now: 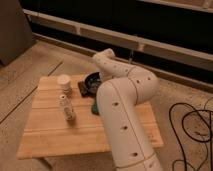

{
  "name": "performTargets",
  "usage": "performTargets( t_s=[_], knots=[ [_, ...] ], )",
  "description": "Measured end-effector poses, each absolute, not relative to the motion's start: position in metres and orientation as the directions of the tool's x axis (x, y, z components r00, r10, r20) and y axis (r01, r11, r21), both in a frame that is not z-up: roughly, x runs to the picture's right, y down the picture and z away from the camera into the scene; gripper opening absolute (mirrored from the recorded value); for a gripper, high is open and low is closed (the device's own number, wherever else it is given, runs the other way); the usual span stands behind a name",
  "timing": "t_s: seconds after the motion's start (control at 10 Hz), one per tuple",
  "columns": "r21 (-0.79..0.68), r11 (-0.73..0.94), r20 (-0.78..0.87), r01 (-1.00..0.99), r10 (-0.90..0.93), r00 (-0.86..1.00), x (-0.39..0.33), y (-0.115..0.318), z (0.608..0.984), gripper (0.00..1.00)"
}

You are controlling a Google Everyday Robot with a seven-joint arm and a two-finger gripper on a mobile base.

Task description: Drag the ceramic bowl in a circle

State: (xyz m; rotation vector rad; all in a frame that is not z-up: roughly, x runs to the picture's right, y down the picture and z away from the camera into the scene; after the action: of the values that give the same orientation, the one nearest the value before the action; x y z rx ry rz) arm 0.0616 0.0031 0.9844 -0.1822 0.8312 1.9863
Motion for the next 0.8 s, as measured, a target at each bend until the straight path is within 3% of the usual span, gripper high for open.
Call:
performTargets(
  t_s=[0.5,0.8],
  knots=[
    [0.672,-0.397,-0.312,-0.625,0.613,-0.726,0.139,0.011,0.98,0.0],
    [0.68,-0.334,-0.334,-0.652,0.651,-0.682,0.12,-0.007,1.005,0.0]
  ],
)
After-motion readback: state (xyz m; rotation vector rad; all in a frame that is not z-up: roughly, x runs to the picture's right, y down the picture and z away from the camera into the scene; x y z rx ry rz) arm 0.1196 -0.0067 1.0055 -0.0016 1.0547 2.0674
